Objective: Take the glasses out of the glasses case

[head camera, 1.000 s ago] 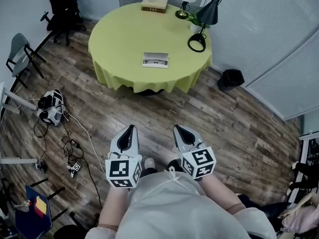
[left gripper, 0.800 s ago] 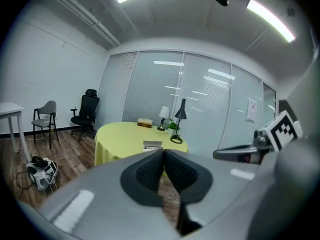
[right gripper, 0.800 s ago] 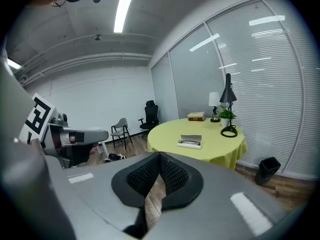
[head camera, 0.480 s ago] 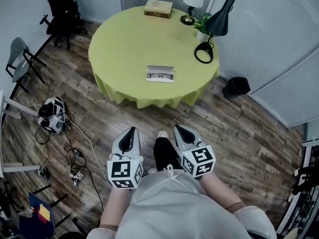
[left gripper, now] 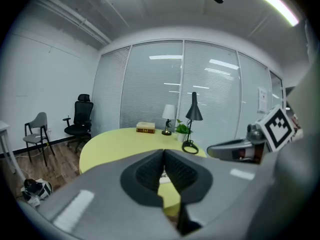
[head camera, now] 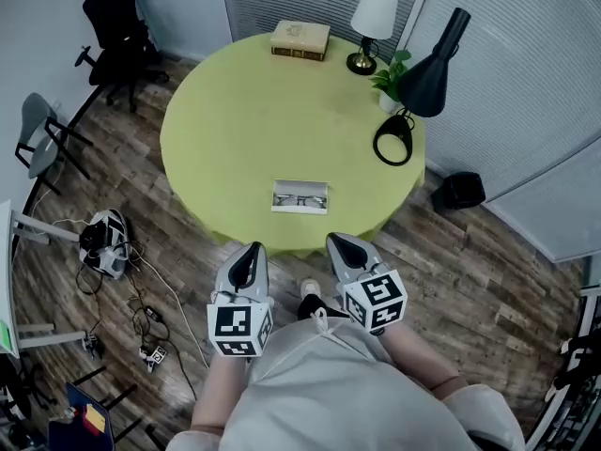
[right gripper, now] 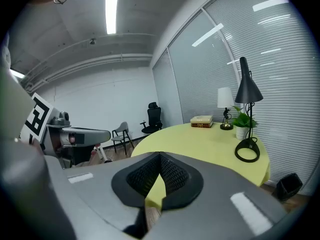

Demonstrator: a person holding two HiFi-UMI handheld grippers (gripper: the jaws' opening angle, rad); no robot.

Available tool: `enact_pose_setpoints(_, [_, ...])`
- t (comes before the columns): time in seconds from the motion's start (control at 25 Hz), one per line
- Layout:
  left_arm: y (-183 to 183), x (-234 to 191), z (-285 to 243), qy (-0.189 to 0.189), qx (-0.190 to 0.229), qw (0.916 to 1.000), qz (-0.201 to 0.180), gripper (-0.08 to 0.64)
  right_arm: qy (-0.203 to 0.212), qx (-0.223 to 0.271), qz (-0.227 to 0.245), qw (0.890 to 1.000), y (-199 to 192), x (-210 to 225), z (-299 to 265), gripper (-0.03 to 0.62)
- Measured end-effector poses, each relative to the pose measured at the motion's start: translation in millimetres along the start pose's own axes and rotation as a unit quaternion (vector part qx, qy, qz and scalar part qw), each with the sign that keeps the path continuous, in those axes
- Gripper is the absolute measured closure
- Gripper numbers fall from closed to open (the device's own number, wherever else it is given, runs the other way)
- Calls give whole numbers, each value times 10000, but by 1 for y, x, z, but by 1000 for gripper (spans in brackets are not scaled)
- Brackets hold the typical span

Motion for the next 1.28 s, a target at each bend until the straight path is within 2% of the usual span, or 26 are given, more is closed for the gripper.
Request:
enact_pose_setpoints(0.24, [10, -15, -70, -17, -150, 9999, -37, 554, -8, -40, -10, 10000, 20, 51, -52, 592])
enact_pose_setpoints(0.4, [13, -16, -108, -223, -287, 9991, -200, 554, -99, -172, -132, 9997, 18, 80, -76, 592])
enact_pose_setpoints(0.48, [11, -21, -123, -399, -357, 9984, -199, 554, -181, -230, -211, 9993, 14, 88, -84, 592])
enact_pose_setpoints(0.6, [4, -27, -144, -851, -525, 9948, -211, 554, -315, -272, -296, 9987, 10, 94, -96, 592])
enact_pose_setpoints(0.84, [-13, -39, -187, -1575, -890, 9816, -616, 554, -705, -255, -614, 9953, 4, 100, -112, 592])
enact_pose_setpoints(0.96, [-28, -44, -205, -1922, -1167, 9699, -930, 554, -829, -316, -689, 9937, -2, 97, -121, 592])
enact_pose_setpoints(1.08, [-47, -47, -222, -2282, -1527, 9534, -1246, 554, -931, -454, -726, 9920, -13, 96, -130, 592])
enact_pose_setpoints(1.16, [-58, -47, -233, -2521, -1772, 9394, -1501, 552, -988, -559, -786, 9904, -21, 96, -136, 592])
enact_pose_setpoints(1.28, [-74, -43, -247, -2892, -2060, 9123, -2038, 525, -1057, -679, -879, 9882, -32, 98, -141, 592])
Point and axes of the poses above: the fingertips, and each gripper's own axes: z backward along the fingers, x to its right, y out of its top, the point moved 3 cm from there along z, backward along the fingers, and after that the axes turned 6 degrees about -y, right-handed, at the moved point
